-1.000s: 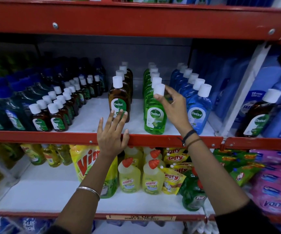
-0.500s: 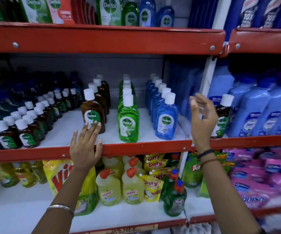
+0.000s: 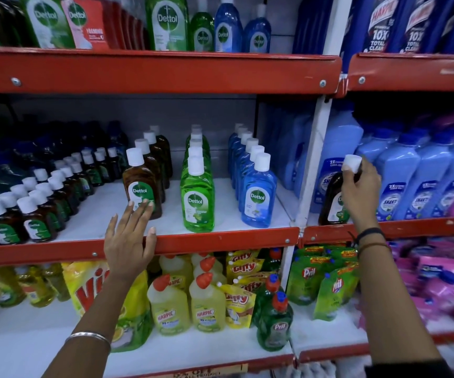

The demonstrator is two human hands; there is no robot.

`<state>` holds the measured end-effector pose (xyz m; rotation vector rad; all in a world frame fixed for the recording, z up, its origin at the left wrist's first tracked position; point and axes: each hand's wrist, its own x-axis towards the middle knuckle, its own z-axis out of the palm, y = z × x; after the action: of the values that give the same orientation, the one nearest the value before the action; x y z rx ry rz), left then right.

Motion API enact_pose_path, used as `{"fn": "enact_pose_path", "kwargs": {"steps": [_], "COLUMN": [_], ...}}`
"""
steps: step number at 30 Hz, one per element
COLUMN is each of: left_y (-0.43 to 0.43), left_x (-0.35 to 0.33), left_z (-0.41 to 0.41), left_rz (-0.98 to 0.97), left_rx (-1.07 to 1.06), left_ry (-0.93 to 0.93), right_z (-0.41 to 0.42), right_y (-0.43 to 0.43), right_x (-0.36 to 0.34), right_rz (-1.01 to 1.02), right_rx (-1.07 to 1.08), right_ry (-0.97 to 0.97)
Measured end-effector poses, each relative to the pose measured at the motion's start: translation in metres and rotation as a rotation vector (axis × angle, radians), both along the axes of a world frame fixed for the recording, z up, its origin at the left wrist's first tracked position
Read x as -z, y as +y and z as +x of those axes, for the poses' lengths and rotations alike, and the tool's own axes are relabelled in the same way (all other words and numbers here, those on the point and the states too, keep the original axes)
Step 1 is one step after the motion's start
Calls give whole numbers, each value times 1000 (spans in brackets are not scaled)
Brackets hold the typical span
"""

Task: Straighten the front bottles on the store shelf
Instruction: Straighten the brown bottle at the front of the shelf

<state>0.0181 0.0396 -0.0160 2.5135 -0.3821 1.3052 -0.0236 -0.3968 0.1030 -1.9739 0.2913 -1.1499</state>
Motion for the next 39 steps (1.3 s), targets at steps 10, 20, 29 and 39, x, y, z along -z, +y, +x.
{"fn": "enact_pose_path", "kwargs": {"steps": [10, 20, 29, 39], "left_y": [4, 26, 85, 96], "left_x": [-2, -5, -6, 2], "left_z": [-3, -2, 6, 17], "left_rz": [13, 28, 55, 132], "left_rx": [16, 31, -65, -66], "left_ry": [73, 92, 56, -116], "right_z": [-15, -52, -57, 7], "right_y": [9, 79, 221, 339], "right_x": [-14, -52, -65, -48], "right_rz": [74, -43, -66, -51], "right_rx": [71, 179, -169, -428], "right_ry": [-108, -101, -63, -20]}}
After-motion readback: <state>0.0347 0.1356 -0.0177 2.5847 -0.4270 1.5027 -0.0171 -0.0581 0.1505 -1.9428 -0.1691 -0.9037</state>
